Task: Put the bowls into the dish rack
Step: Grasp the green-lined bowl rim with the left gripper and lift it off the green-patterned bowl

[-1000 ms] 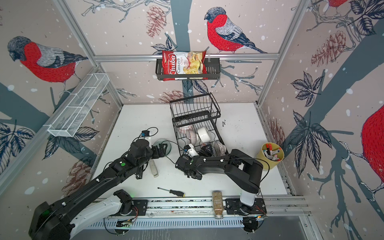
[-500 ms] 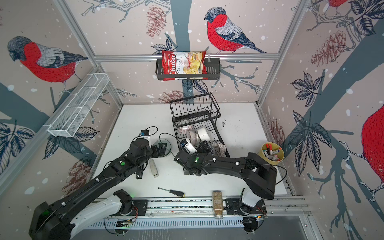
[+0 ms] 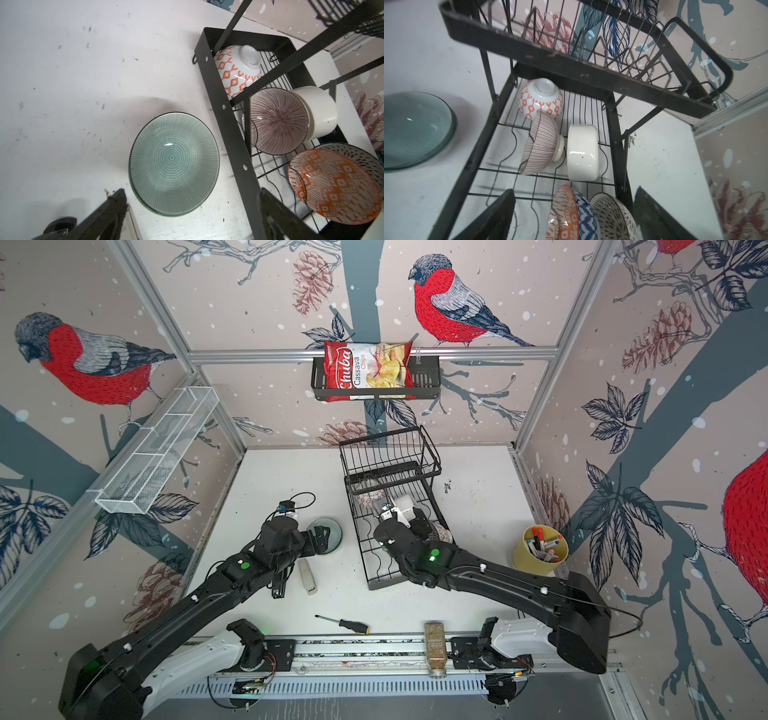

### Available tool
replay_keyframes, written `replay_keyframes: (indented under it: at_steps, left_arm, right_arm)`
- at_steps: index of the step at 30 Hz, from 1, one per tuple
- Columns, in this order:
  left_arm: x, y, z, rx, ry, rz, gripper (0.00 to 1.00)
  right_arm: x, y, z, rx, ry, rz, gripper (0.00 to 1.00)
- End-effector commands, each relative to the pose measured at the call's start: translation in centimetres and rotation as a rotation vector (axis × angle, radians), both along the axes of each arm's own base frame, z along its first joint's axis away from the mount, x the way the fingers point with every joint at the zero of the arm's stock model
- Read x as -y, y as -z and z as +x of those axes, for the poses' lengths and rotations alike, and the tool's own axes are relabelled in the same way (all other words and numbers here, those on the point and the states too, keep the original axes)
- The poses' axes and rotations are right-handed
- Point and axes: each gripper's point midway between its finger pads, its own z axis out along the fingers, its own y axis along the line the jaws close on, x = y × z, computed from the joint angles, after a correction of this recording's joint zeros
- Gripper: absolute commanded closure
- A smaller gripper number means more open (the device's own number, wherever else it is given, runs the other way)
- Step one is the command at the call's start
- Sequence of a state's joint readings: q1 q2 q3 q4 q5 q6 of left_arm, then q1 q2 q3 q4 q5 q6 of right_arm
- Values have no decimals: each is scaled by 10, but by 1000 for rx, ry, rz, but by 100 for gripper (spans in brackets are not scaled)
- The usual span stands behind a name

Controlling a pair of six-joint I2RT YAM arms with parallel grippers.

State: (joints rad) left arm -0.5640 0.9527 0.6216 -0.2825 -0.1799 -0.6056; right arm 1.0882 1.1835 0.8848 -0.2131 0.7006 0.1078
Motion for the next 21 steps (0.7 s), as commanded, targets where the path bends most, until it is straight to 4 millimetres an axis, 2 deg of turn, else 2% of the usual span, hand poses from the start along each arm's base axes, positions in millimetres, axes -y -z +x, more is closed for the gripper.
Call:
replay_keyframes:
  at_steps: [1,6,12,17,21]
  left_arm:
    - [-5,2,1,-22,-25,12,3]
    - [-14,7,5,-46,-54,21,3]
    - [-24,15,11,-72,-90,18,4]
    - [-31,18,20,-95,-112,25,4]
    - [-34,18,26,-109,-119,36,4]
  right_arm:
    - [-12,-19,-8,-5,-79,170,11]
    - [0,-38,-13,25,-94,280,6]
    - [9,-49,-11,44,-83,324,4]
    - [16,-52,-6,42,-47,321,1]
    - [19,-46,-2,27,-35,315,1]
